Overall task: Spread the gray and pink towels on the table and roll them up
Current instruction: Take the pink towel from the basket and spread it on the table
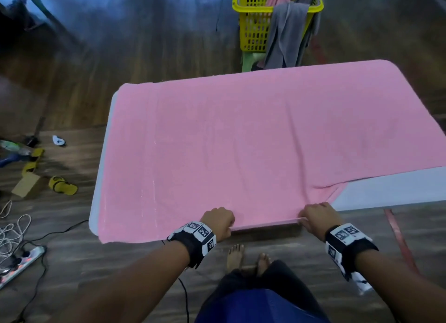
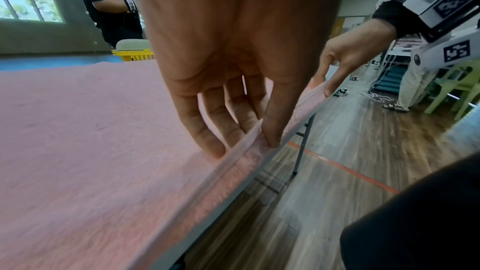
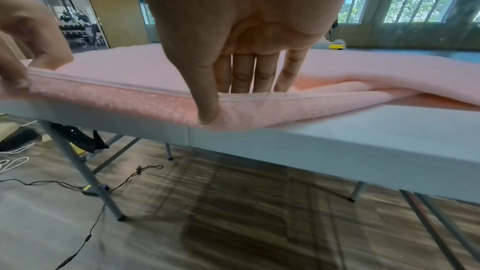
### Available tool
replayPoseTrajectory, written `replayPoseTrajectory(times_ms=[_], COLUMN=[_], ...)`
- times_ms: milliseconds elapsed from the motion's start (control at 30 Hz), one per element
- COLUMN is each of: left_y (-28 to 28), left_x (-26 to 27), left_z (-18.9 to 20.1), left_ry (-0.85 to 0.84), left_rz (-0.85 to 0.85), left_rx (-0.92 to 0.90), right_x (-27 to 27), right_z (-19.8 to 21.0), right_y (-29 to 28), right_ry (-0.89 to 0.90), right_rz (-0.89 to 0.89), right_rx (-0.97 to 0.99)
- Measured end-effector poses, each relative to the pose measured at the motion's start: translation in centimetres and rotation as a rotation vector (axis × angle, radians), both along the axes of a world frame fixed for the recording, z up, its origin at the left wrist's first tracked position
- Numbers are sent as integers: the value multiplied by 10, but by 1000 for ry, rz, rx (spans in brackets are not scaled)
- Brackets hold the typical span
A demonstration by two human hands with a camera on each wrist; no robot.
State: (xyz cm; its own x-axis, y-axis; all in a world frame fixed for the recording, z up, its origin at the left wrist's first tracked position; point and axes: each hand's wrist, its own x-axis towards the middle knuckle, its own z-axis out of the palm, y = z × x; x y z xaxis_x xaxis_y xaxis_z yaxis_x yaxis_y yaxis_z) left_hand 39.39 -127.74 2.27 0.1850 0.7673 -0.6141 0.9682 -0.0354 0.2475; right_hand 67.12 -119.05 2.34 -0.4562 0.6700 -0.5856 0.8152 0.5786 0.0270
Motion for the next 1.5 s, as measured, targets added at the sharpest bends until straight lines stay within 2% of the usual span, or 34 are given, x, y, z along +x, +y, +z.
replayPoseTrajectory(times_ms=[133, 267, 367, 467, 667, 733, 833, 967, 1067, 1267, 1433, 1500], left_y=[18, 45, 56, 59, 53, 55, 73, 106, 114, 109, 125, 142], left_x=[37, 112, 149, 154, 165, 189, 249, 319, 327, 317, 348, 371], left_z=[-5, -13, -17, -16, -8, -6, -8, -9, -6, -7, -12, -11], left_ry=[-127, -233, -205, -133, 43, 63, -27, -86, -41, -32, -179, -235], left_rz=[-60, -87, -62, -5, 97, 100, 72, 70, 94, 80, 65, 44], left_rx=[131, 100, 98, 87, 27, 111, 230, 184, 111, 102, 256, 205], right_x=[13, 19, 28, 54, 165, 194, 213, 217, 235, 314, 318, 318], right_z=[0, -6, -9, -7, 2, 1, -1, -5, -10, -16, -20, -20], right_y=[1, 5, 14, 31, 76, 83, 87, 91, 104, 135, 136, 137], right_ry=[64, 114, 143, 162, 168, 205, 272, 268, 230, 144, 179, 177], right_rz=[-12, -37, -1, 57, 26, -25, -39, 35, 32, -91, -87, -75], right_rx=[-20, -48, -99, -104, -117, -126, -139, -84, -91, -83, -59, -62])
